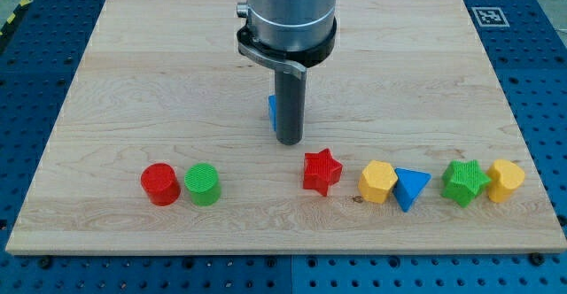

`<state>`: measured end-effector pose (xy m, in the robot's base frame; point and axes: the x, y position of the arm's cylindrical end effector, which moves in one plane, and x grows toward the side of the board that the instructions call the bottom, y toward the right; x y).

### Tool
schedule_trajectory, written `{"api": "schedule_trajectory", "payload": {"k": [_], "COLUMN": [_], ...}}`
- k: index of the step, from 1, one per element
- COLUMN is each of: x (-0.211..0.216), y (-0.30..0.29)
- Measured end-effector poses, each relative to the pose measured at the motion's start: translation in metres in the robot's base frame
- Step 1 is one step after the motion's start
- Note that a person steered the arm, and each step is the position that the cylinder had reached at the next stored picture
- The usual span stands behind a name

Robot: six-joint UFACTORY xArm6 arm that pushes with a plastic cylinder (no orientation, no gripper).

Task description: Slide the yellow hexagon towards up

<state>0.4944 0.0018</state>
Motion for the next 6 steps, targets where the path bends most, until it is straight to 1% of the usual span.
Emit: {"api": "schedule_trajectory", "payload": {"k": [2,3,4,5,6], "x": [0.087,0.115,0.122,0.115,0.088], "y": [0.009,0.056,0.088,0.088,0.088]}}
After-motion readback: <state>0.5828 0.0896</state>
